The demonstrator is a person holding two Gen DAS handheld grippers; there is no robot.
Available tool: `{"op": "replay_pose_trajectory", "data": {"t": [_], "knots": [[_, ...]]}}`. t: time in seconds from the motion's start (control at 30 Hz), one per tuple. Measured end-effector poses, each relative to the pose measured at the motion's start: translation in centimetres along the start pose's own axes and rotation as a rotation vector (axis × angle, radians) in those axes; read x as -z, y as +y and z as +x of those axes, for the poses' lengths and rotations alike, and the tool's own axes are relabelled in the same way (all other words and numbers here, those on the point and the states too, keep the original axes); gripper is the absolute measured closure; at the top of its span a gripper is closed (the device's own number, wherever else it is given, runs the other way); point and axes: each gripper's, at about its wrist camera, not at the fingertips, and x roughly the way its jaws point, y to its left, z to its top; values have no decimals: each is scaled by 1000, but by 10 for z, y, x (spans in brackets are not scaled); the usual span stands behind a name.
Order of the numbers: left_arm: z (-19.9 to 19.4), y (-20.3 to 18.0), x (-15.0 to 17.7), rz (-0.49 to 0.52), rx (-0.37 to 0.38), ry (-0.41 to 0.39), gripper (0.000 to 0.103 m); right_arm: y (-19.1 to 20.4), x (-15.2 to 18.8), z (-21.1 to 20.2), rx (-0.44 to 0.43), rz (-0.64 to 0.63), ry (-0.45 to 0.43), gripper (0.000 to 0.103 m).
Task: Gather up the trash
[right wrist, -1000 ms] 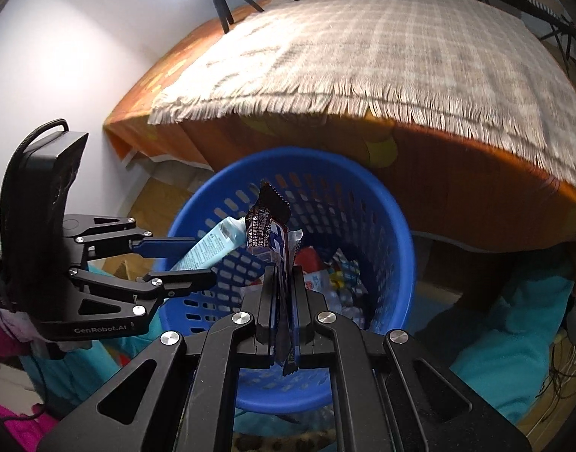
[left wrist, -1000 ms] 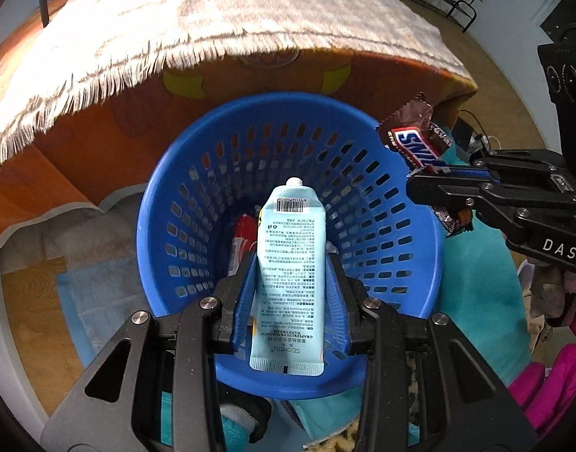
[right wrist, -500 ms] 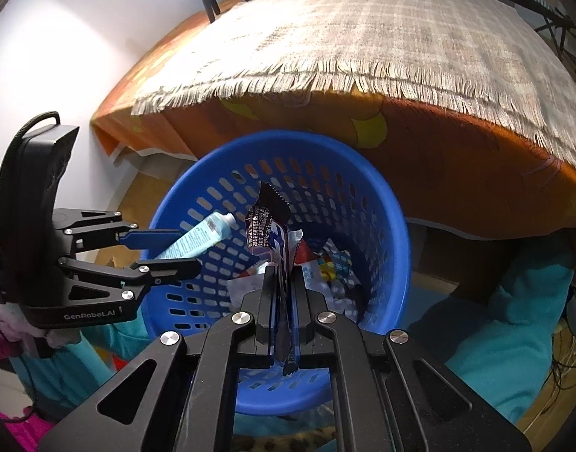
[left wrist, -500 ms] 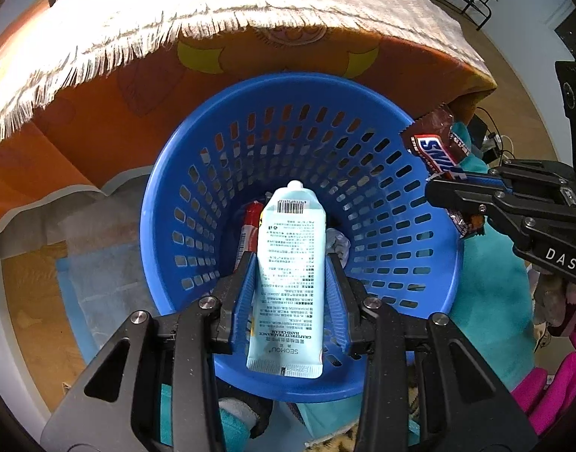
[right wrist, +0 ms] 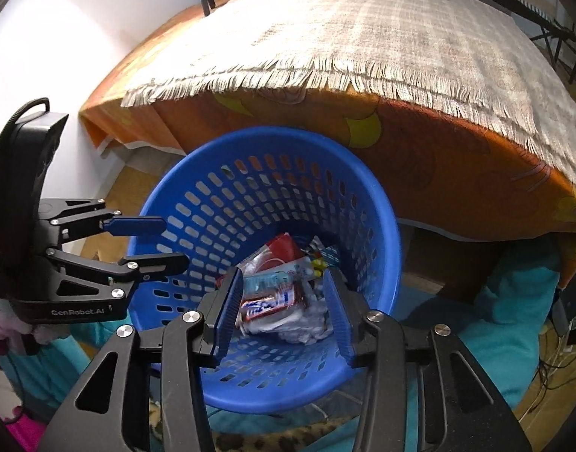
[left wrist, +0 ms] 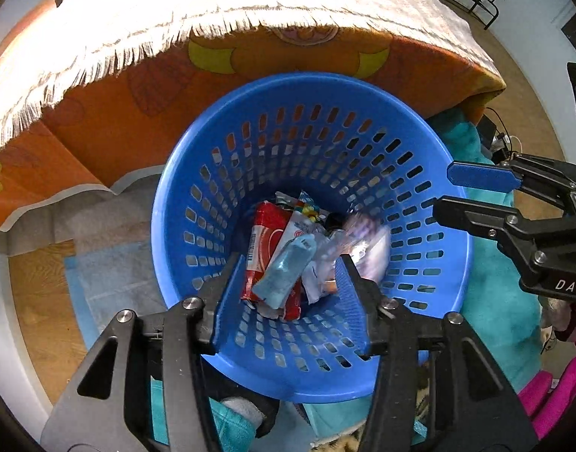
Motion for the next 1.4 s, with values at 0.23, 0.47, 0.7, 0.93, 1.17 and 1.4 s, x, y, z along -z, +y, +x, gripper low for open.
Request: {"op": "replay_pose_trajectory", "data": {"t": [0.23, 0.47, 0.7, 0.93, 1.17, 1.4], "knots": [[-4, 2, -1, -6, -14, -9, 41, 0, -1, -6, 14, -3, -14, 49], [-16, 0, -6, 2, -32, -46, 36, 0, -3, -17, 35, -4, -38, 48], [-35, -2, -12, 1, -44, -107, 30, -2, -8, -33, 50, 3, -85, 46], [-57, 1, -19, -29, -40, -173, 25, -5, -14, -53, 66, 12, -140, 35], [-75, -1, -23, -30, -45, -221, 24, -4, -19, -67, 75, 12, -173, 34], [-92, -9, -23, -15, -71, -268, 23, -4, -23, -80, 78, 16, -208, 34]]}}
